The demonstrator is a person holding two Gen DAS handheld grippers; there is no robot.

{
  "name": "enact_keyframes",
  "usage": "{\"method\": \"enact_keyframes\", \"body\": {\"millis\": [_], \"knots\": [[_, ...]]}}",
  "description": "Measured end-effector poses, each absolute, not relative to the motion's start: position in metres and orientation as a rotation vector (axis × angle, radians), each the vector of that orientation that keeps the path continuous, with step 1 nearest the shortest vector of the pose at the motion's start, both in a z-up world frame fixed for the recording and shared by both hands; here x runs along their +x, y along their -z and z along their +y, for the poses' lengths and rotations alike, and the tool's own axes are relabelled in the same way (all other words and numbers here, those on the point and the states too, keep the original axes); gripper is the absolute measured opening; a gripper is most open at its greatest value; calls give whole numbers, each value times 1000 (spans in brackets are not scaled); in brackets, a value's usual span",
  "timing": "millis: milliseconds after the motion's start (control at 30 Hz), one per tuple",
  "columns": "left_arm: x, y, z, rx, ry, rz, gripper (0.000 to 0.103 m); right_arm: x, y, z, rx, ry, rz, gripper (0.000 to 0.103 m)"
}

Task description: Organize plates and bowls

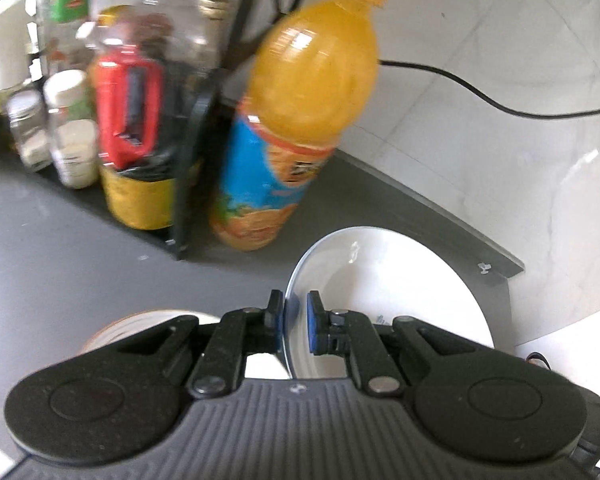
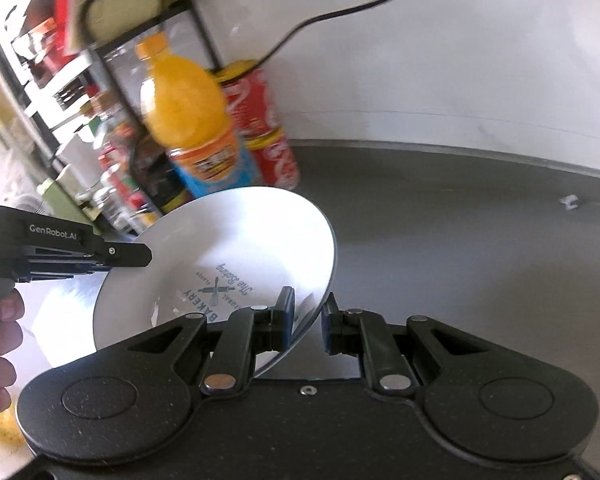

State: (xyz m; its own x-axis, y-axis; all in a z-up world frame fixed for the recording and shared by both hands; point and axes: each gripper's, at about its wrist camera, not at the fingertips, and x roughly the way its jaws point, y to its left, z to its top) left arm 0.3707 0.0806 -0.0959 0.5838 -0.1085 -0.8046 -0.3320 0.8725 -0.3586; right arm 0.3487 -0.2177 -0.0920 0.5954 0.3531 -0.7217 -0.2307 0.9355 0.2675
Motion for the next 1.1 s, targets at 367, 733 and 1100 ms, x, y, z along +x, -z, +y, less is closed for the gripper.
{"method": "enact_keyframes", "body": {"millis": [367,733,1100], "knots": [[319,89,123,-583,-191,957,10,325,72,-172,130,-370,886,14],[295,87,156,-581,-168,1004,10,307,87,-133,138,-307,929,14],[300,134,180,-578,-112,1093,10,298,129,-109,157,-204,1014,14]]}}
